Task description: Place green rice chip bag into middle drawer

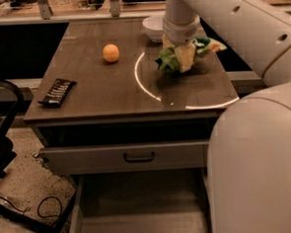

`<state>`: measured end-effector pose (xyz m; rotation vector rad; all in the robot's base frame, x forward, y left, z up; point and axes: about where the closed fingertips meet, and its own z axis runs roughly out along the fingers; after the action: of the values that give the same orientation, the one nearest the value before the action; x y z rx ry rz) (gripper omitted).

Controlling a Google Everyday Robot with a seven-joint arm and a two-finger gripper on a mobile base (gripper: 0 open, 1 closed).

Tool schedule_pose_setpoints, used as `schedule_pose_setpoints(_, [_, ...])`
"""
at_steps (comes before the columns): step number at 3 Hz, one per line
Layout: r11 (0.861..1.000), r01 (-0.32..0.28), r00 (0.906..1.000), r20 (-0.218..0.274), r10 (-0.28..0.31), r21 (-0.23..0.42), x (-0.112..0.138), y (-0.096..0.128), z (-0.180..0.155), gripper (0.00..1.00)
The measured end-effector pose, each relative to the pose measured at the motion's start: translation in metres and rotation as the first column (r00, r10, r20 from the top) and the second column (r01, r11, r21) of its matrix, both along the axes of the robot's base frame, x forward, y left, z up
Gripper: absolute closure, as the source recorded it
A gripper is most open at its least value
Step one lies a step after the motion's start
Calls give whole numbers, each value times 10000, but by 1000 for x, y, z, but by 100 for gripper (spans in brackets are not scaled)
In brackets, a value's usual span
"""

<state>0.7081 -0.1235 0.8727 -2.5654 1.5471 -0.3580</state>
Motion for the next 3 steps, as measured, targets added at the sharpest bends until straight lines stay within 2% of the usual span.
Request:
schedule_pose_setpoints(1, [9939,63,9936,1123,62,-1101,-30,55,49,100])
schedule_pose_setpoints(2, [9712,367,9784,2065,131,-2354,-85,79,98,100])
schedule_pose_setpoints(3, [9693,523,9622,2720,155,-2402,-99,75,126,100])
